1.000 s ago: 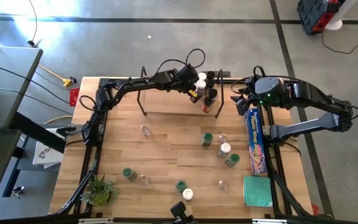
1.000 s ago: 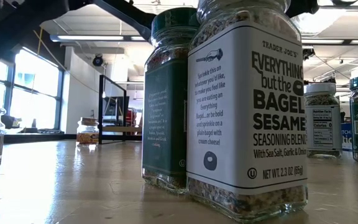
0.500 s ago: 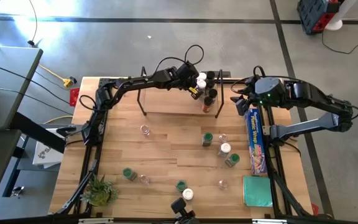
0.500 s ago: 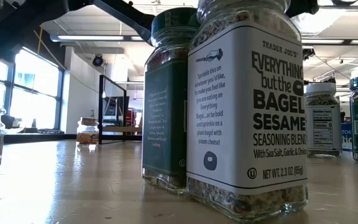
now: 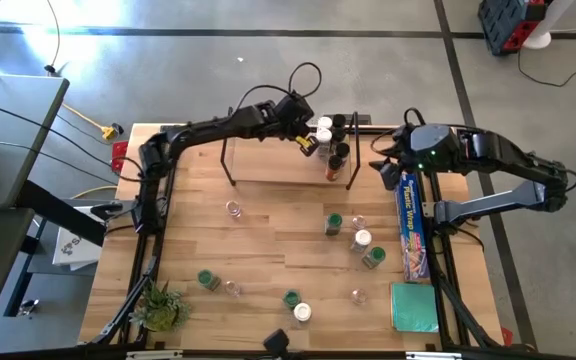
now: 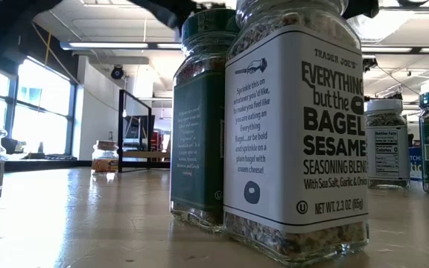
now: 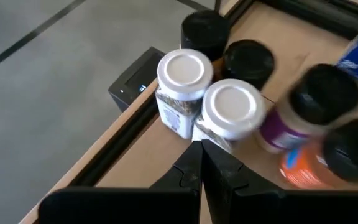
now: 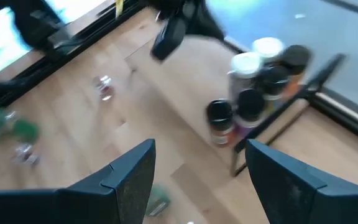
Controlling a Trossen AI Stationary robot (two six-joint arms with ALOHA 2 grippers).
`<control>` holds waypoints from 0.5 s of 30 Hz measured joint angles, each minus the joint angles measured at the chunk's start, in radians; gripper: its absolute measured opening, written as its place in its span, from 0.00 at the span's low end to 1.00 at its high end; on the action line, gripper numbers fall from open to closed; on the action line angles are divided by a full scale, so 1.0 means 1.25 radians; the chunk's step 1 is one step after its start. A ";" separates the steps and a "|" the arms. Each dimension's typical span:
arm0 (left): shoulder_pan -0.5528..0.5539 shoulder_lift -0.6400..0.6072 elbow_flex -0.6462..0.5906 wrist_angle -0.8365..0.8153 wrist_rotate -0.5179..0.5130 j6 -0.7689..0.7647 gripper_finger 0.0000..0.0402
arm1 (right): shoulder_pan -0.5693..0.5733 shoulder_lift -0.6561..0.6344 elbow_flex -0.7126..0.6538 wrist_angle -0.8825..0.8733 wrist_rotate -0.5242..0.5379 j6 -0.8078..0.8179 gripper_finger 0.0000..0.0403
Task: Shelf spices
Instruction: Put the white seasoning bottle on the shelf aligned with the other white seasoning bottles
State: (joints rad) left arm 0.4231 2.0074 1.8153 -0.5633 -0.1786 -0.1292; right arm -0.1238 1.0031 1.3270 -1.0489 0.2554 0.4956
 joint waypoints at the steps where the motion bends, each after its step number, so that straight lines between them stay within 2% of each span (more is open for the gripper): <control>1: -0.005 -0.021 0.000 -0.021 -0.004 0.000 0.01 | 0.008 0.000 0.000 0.002 -0.026 -0.019 0.60; 3: -0.020 -0.064 0.000 -0.064 -0.016 0.005 0.01 | 0.031 0.000 0.000 0.005 -0.114 -0.085 0.60; 5: -0.041 -0.109 0.000 -0.113 -0.026 0.006 0.01 | 0.049 0.008 0.000 -0.009 -0.240 -0.182 0.60; 7: -0.063 -0.157 0.000 -0.168 -0.045 0.000 0.01 | 0.070 0.025 0.001 -0.042 -0.367 -0.304 0.60; 9: -0.091 -0.203 0.000 -0.225 -0.075 -0.017 0.01 | 0.097 0.053 0.001 -0.092 -0.455 -0.446 0.60; 11: -0.120 -0.243 0.000 -0.283 -0.099 -0.039 0.01 | 0.123 0.087 0.001 -0.148 -0.482 -0.589 0.60; 15: -0.166 -0.323 0.000 -0.388 -0.125 -0.093 0.01 | 0.148 0.173 0.000 -0.184 -0.448 -0.782 0.60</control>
State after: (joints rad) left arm 0.2160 1.6039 1.8153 -1.0485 -0.3347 -0.2460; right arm 0.0605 1.2194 1.3273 -1.2784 -0.3045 -0.4823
